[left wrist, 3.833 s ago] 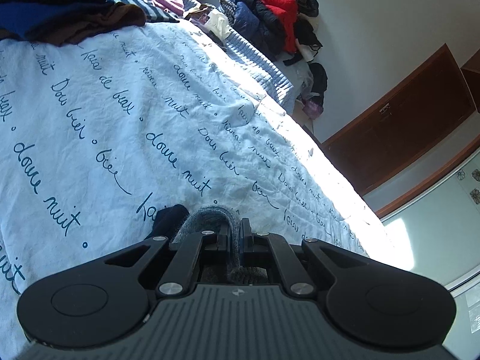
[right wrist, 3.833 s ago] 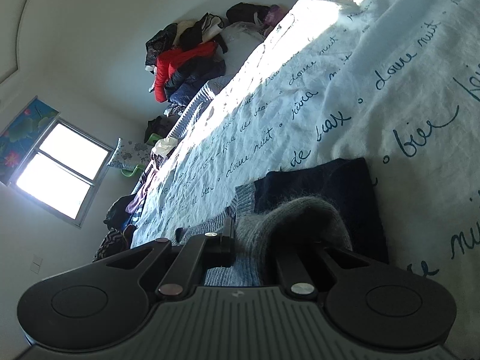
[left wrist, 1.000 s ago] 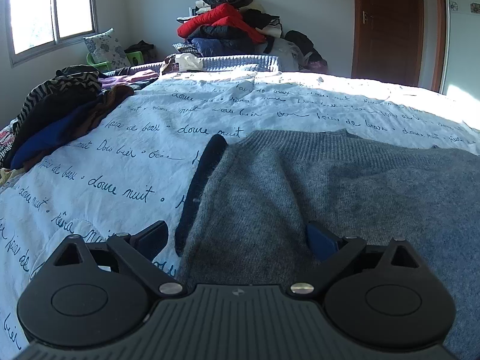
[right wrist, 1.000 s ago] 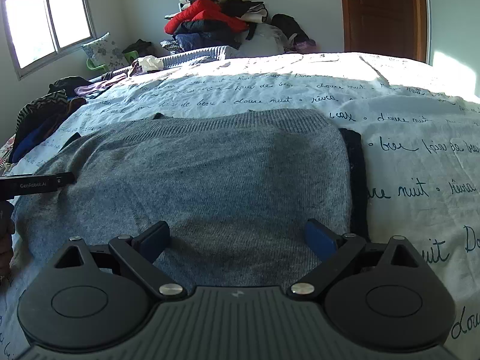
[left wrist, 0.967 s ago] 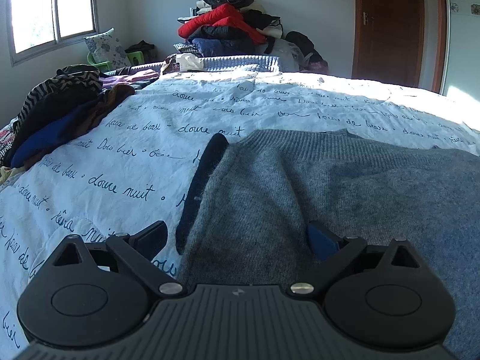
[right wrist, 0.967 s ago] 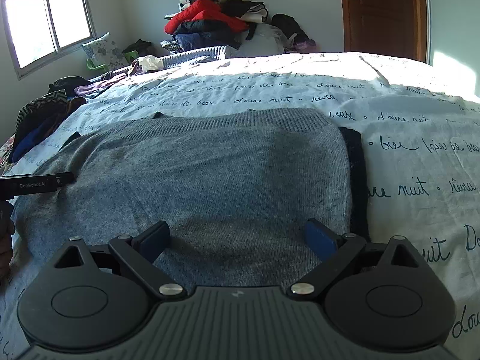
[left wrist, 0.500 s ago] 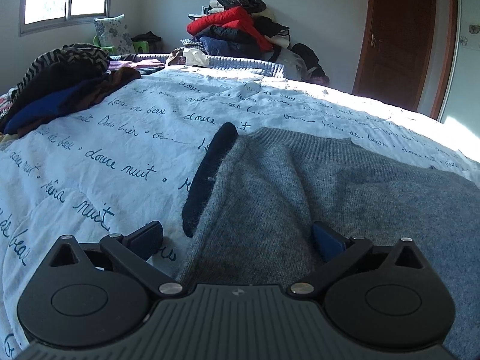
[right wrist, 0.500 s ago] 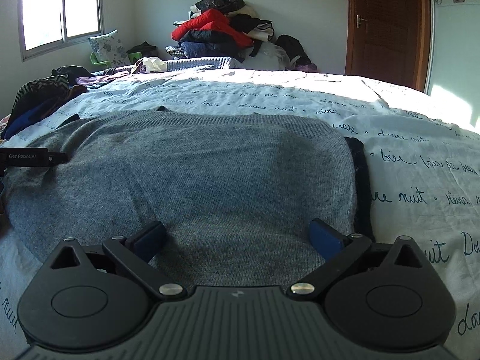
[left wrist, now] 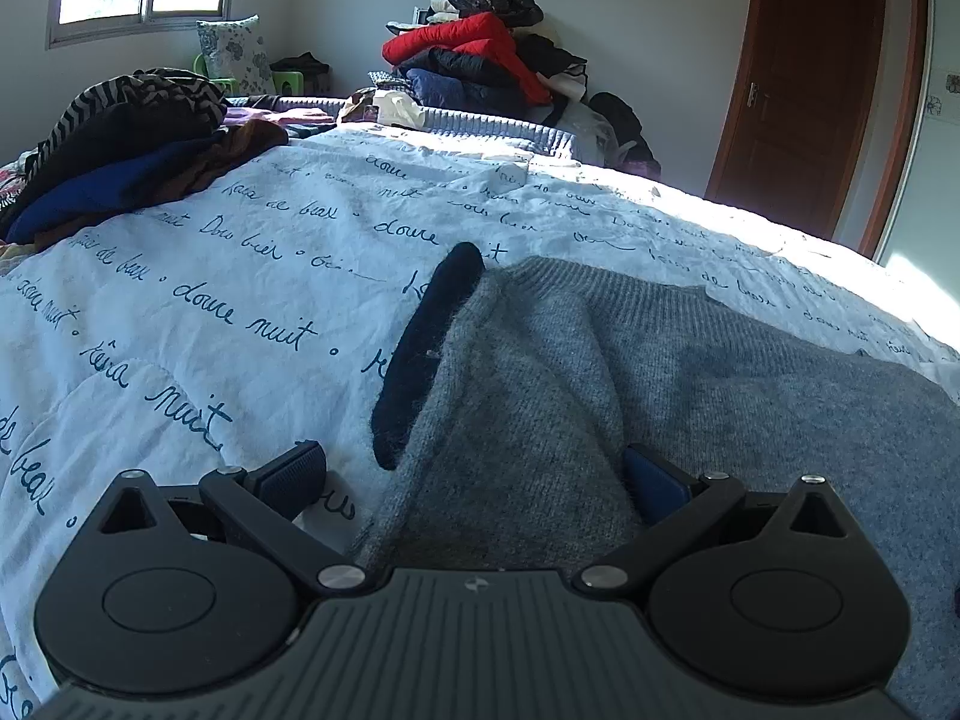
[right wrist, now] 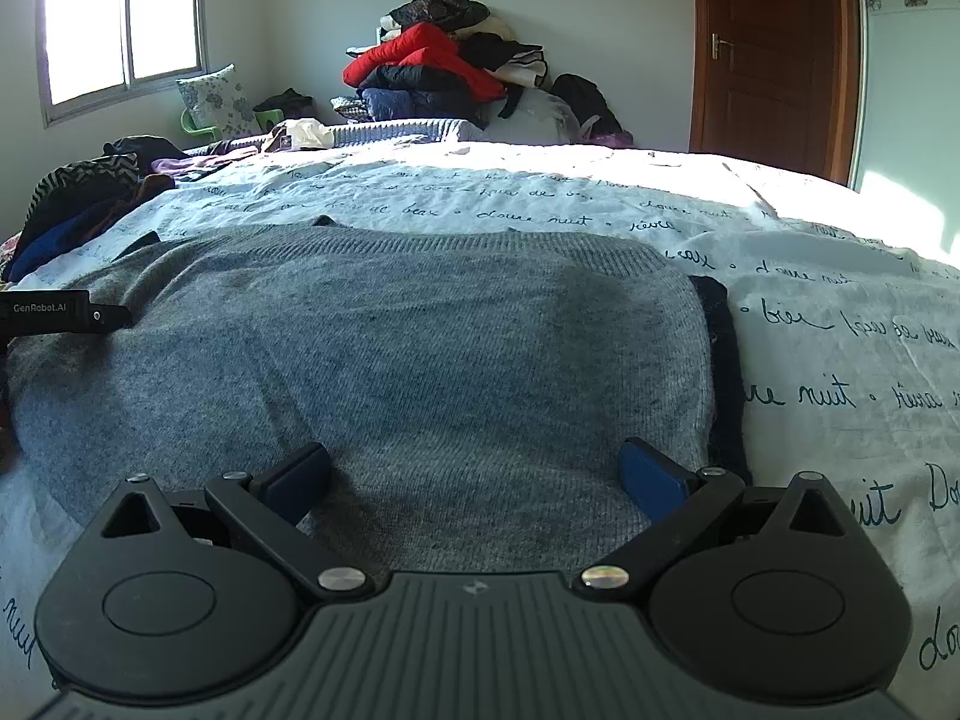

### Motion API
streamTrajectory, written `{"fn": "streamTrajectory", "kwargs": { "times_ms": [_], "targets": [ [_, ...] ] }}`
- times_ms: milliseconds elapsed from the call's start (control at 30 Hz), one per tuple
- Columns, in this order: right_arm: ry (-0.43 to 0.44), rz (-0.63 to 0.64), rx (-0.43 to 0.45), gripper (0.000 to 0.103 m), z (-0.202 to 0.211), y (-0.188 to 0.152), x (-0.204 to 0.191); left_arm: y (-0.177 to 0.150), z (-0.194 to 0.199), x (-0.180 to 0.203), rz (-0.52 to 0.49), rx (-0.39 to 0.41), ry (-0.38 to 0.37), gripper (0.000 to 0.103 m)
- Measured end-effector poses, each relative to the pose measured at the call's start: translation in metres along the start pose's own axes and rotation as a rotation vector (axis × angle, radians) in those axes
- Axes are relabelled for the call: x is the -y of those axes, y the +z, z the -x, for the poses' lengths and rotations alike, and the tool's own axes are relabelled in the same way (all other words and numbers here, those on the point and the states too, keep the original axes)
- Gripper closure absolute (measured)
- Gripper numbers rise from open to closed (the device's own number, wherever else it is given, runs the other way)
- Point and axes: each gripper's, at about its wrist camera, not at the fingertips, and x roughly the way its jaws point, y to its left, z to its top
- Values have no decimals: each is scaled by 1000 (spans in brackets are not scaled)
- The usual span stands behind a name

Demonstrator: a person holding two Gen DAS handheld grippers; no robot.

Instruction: Fold small clothes

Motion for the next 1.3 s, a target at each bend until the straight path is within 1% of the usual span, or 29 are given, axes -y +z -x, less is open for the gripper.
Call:
{"fn": "streamTrajectory", "kwargs": {
  "times_ms": [233, 567, 867, 1067, 1133, 1233, 1300],
  "targets": [
    [0, -2, -4, 0, -2, 1, -1, 0, 0, -1, 3, -1, -2, 0],
    [-35, 45, -20, 0, -5, 0, -8, 0, 1, 0, 4, -1, -2, 0],
    [-42, 64, -20, 0, -4, -1, -12, 0, 1, -1, 7, -2, -3, 0],
    [-55, 91, -18, 0, -1, -1, -15, 1, 0, -6, 36, -16, -28, 0],
    [-82, 95, -3, 0, 4, -2, -19, 2, 2, -9, 39, -21, -42, 0],
    [-145, 152, 61, 0, 17, -3, -33, 7, 12, -14, 32, -36, -64, 0],
    [-148, 213, 102, 0, 26, -4, -47, 12, 19, -19, 19, -25, -45, 0]
  ]
}}
